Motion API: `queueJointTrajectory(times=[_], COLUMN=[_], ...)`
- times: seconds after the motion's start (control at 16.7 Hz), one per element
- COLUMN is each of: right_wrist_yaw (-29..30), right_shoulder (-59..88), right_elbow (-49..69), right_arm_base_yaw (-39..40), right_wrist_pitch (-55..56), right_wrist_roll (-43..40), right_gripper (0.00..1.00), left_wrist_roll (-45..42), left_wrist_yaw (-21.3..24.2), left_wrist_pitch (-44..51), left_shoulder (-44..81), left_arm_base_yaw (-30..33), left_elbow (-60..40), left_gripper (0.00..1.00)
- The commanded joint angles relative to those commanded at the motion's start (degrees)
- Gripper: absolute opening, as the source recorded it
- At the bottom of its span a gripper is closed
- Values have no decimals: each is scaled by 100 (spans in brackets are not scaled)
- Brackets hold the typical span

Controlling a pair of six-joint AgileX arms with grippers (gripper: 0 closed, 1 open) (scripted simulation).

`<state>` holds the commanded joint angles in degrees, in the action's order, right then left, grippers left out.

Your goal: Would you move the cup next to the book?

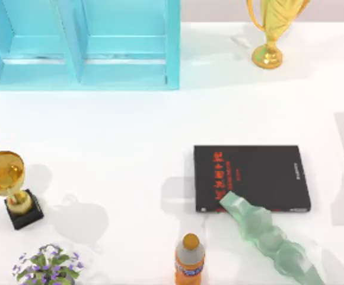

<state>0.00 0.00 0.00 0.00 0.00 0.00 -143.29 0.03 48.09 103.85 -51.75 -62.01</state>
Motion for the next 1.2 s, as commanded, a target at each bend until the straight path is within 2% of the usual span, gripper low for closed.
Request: queueJointTrajectory(times=[0.48,0.9,1.02,1.2], right_wrist_yaw=[0,0,0,0], right_shoulder=[0,0,0,0], right_elbow=[0,0,0,0], right_arm_base_yaw=[0,0,0,0], right_wrist_pitch=[0,0,0,0], right_wrist_roll=[0,0,0,0], right_gripper=[100,100,100,100], left_wrist_roll=[-3,53,307,1176], left_wrist_yaw=[4,9,46,133], left_wrist_pitch=[1053,1146,1316,1786], left_shoulder=[-359,-371,-239,104], left_arm_base_yaw=[4,28,177,627], left_elbow=[-627,-735,-970,-1705], left_gripper=[0,0,0,0])
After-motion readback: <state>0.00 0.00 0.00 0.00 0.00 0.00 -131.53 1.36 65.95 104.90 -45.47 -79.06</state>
